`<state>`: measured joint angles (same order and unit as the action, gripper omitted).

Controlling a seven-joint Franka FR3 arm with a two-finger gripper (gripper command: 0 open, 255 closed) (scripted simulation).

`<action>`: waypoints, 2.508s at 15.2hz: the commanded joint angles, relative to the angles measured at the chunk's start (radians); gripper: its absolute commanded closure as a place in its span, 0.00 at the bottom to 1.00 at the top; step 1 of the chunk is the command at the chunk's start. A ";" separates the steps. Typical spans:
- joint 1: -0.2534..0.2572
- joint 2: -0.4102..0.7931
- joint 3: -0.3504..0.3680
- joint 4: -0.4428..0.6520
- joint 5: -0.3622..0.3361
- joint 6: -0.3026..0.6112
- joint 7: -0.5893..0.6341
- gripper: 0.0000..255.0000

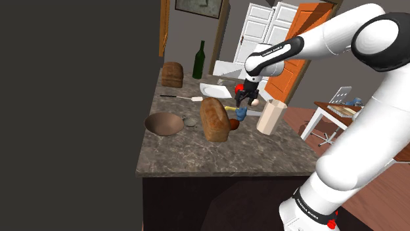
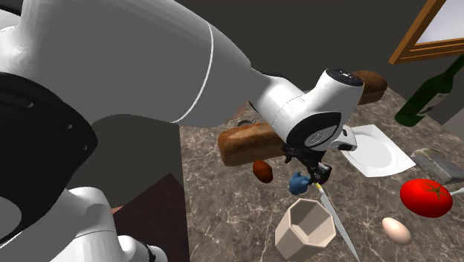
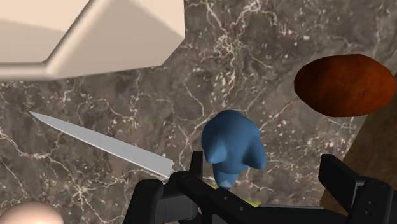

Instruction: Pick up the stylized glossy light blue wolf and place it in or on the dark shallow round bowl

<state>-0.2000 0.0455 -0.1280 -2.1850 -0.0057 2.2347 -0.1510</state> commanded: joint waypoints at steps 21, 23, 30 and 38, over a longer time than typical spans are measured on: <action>-0.016 0.142 -0.009 0.025 0.025 0.130 -0.019 1.00; -0.016 0.142 -0.009 0.025 0.025 0.130 -0.019 1.00; -0.015 0.117 -0.010 0.037 0.020 0.093 -0.016 1.00; -0.013 0.056 -0.012 0.077 0.009 -0.007 -0.009 1.00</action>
<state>-0.2134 0.1124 -0.1395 -2.1099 0.0051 2.2405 -0.1613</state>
